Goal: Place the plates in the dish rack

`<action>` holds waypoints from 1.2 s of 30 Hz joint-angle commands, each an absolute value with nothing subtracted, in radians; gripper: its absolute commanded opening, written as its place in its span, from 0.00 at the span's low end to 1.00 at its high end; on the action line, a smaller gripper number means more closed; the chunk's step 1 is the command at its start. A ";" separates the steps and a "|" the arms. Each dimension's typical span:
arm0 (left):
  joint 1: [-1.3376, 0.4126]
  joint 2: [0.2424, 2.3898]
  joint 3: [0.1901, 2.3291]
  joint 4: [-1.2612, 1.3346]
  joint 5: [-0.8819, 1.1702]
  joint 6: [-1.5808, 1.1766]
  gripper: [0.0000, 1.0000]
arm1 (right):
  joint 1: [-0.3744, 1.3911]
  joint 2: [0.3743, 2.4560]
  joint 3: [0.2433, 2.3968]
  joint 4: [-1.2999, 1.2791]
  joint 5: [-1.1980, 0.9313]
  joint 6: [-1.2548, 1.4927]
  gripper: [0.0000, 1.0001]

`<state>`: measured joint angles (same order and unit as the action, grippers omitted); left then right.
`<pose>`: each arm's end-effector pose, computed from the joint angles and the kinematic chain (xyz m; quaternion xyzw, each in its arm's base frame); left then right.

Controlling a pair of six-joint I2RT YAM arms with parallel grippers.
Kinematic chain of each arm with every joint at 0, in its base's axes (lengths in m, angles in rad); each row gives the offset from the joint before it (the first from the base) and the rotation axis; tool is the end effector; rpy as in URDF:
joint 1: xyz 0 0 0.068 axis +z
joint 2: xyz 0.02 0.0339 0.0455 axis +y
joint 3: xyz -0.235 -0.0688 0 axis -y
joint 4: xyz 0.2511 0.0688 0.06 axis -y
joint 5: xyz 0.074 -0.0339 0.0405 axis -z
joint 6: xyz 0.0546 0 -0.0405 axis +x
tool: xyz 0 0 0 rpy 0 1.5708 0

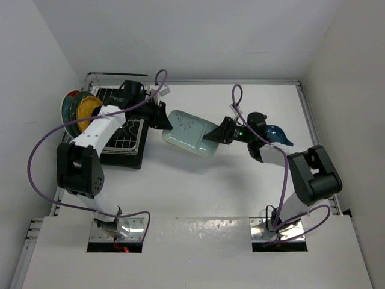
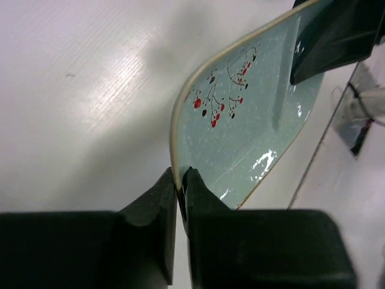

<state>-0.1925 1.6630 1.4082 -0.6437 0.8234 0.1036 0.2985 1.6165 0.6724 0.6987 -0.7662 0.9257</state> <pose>0.3545 -0.1099 0.2553 0.2582 0.8362 -0.3908 0.2852 0.3105 0.1352 0.1525 0.0068 0.7665 0.5691 0.2977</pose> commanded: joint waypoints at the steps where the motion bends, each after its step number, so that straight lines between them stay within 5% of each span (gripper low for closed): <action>1: -0.232 1.574 1.410 -0.598 0.901 0.211 0.27 | 0.302 1.585 0.719 0.713 -0.765 0.905 0.00; 3: -0.242 1.574 1.419 -0.641 0.846 0.300 0.52 | 0.305 1.557 0.753 0.611 -0.787 0.812 0.00; 7: -0.252 1.583 1.511 -0.747 0.764 0.469 0.82 | 0.310 1.529 0.831 0.359 -0.805 0.599 0.00; 11: -0.261 1.634 1.658 -0.912 0.770 0.673 0.99 | 0.308 1.519 0.940 0.106 -0.821 0.388 0.00; 19: -0.397 1.723 1.690 -1.035 0.782 0.920 0.99 | 0.334 1.525 1.038 0.038 -0.931 0.336 0.00; 28: -0.422 1.816 1.735 -0.985 0.839 0.894 0.99 | 0.376 1.476 1.026 0.029 -0.968 0.339 0.00; 32: -0.445 1.848 1.744 -1.130 0.877 1.001 0.80 | 0.373 1.442 0.985 0.110 -0.924 0.362 0.00; 35: -0.456 1.890 1.753 -1.260 0.908 1.078 0.55 | 0.364 1.420 0.942 0.217 -0.887 0.420 0.00; 36: -0.465 1.899 1.762 -1.288 0.922 1.094 0.38 | 0.364 1.422 0.937 0.235 -0.878 0.425 0.00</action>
<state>-0.4435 1.8694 1.7260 -1.1305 0.8421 0.9634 0.3714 1.4792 0.9348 0.0166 -0.8406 0.3706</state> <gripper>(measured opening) 0.544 0.279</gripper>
